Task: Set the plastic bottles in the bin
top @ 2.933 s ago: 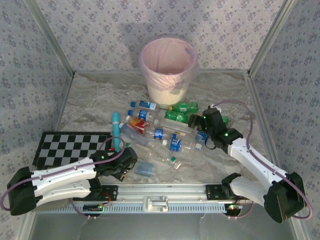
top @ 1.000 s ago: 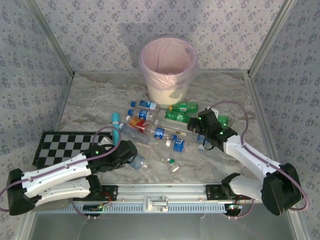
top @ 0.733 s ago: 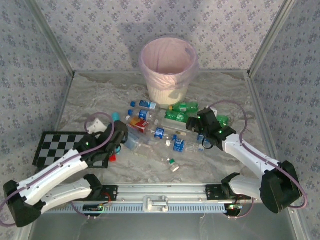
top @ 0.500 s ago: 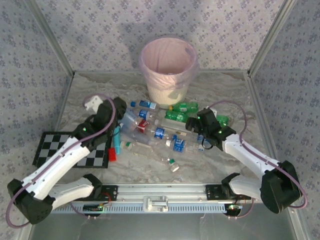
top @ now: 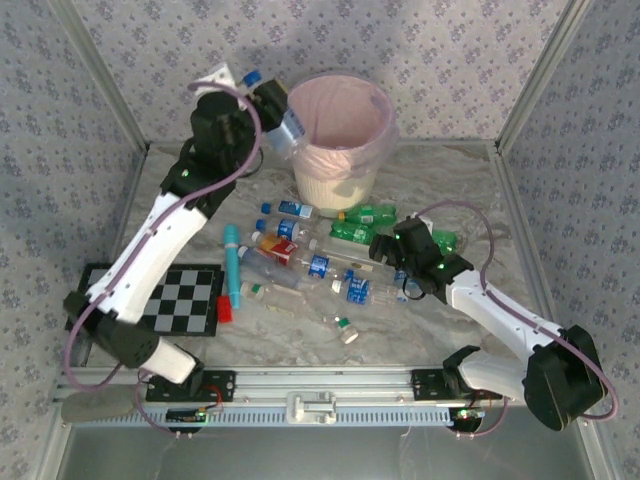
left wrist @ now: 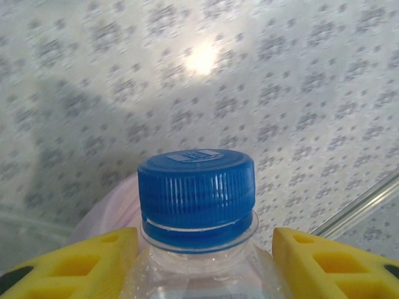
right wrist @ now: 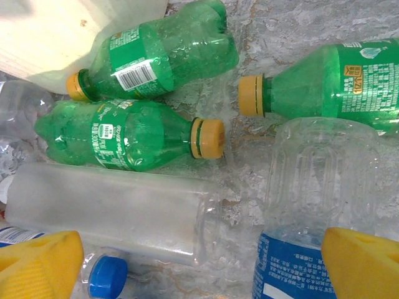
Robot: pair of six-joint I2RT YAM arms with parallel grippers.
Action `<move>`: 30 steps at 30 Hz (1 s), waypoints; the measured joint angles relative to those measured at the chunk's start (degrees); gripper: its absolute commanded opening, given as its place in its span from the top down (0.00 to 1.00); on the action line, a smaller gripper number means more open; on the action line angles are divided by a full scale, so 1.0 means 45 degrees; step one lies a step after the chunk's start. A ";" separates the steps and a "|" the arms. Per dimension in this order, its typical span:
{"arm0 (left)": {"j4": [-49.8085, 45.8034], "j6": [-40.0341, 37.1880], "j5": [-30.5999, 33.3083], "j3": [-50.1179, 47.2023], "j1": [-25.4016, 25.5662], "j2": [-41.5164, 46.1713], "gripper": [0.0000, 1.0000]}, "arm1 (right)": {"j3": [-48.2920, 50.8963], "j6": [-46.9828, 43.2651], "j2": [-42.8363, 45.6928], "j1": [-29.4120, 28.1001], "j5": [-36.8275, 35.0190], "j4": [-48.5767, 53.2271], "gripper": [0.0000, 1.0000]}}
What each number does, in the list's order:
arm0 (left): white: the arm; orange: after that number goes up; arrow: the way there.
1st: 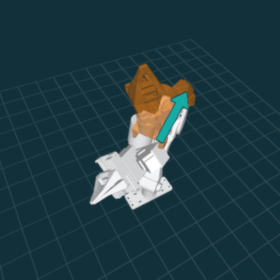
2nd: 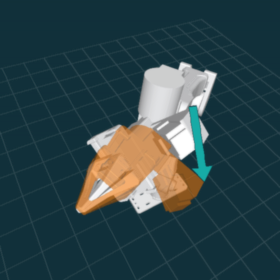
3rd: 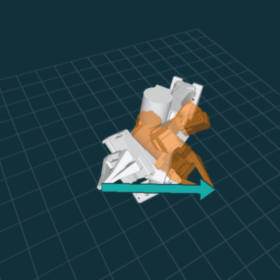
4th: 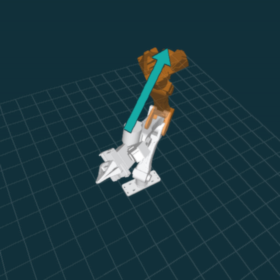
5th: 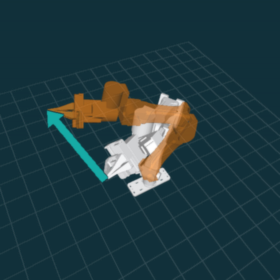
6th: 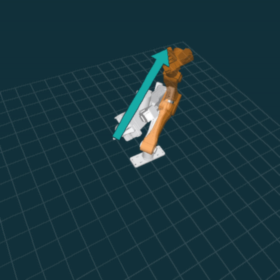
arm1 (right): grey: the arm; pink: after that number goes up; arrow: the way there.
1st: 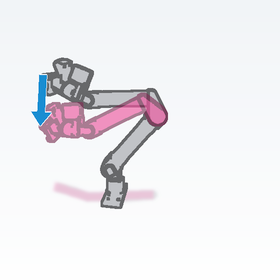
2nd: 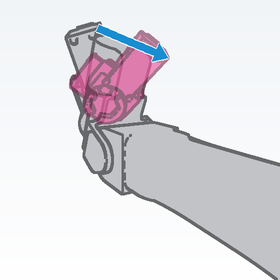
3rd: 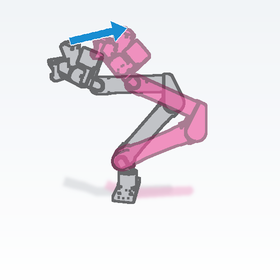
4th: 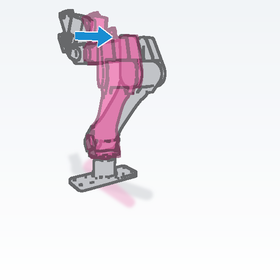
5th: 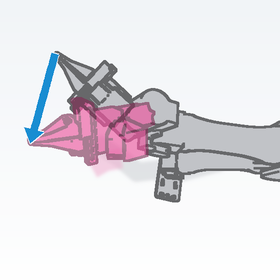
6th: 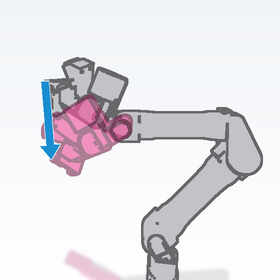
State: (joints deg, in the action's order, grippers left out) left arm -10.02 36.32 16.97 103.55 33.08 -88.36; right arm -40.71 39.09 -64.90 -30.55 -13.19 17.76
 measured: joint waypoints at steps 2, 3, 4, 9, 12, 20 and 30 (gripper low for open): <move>0.0175 -0.0612 -0.0301 0.1277 -0.0019 -0.1035 0.67 | 0.0000 0.0044 0.0049 -0.0063 0.0029 0.0000 0.00; 0.0248 -0.0942 -0.0423 0.1977 -0.0024 -0.1617 0.67 | 0.0000 0.0083 0.0087 -0.0092 0.0034 0.0005 0.00; 0.0267 -0.1234 -0.0539 0.2560 -0.0024 -0.2103 0.67 | 0.0000 0.0087 0.0131 -0.0112 0.0034 0.0005 0.00; 0.0097 -0.2744 -0.0928 0.5727 -0.0044 -0.4843 0.66 | 0.0000 0.0131 0.0539 -0.0238 0.0034 0.0015 0.00; -0.0418 -0.3492 -0.1107 0.7655 -0.0044 -0.6538 0.65 | 0.0015 0.0131 0.0767 -0.0277 0.0029 0.0029 0.00; -0.2399 -0.4755 -0.1214 1.1171 -0.0078 -1.0433 0.63 | 0.0024 0.0180 0.1243 -0.0398 0.0010 0.0204 0.00; -0.3551 -0.5251 -0.1205 1.0841 -0.0078 -1.1380 0.51 | 0.0155 0.0180 0.1715 -0.0413 -0.0228 0.0559 0.00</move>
State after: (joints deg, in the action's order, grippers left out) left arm -26.00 12.69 11.55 152.33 32.73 -139.57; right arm -40.01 39.90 -57.19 -32.40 -14.22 20.27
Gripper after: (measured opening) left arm 0.544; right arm 0.999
